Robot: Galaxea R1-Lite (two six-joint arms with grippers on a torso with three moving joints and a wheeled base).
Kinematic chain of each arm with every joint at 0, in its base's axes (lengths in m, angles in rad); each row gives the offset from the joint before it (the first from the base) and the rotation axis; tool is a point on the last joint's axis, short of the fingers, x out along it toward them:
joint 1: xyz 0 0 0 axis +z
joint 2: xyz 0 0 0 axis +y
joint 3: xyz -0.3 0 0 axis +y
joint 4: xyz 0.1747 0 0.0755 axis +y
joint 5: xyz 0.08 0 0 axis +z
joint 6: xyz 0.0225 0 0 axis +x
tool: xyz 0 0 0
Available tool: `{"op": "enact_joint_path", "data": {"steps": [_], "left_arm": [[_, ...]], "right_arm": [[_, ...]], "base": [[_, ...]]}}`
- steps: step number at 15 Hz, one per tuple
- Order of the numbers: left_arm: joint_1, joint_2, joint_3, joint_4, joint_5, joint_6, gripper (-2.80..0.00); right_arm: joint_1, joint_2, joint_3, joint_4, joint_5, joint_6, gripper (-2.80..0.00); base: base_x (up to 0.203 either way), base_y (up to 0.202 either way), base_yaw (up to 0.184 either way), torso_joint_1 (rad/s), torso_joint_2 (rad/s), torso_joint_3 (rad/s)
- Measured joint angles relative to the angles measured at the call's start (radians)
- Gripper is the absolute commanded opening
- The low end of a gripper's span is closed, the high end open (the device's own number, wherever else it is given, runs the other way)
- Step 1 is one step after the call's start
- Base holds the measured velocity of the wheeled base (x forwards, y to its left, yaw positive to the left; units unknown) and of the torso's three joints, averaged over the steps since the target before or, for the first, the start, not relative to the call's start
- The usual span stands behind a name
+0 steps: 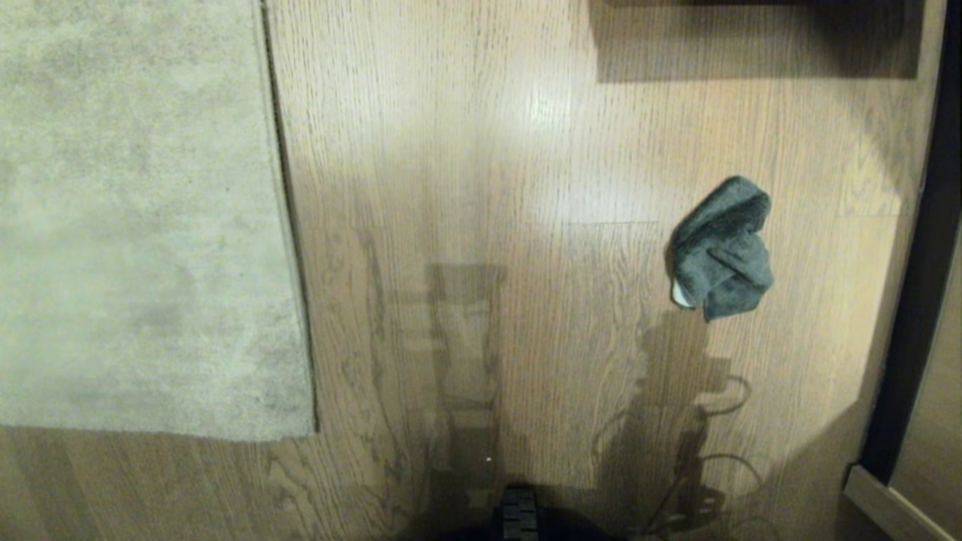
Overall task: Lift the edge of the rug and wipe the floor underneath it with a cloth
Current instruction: Pick up the rag
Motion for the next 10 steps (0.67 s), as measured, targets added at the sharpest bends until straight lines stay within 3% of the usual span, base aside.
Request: {"op": "enact_joint_path", "data": {"steps": [10], "left_arm": [[0.0, 0.0, 0.002, -0.001, 0.001, 0.001, -2.8]], "right_arm": [[0.0, 0.0, 0.0, 0.0, 0.0, 0.0, -2.8]], "base": [[0.0, 0.0, 0.0, 0.0, 0.0, -0.004]]}}
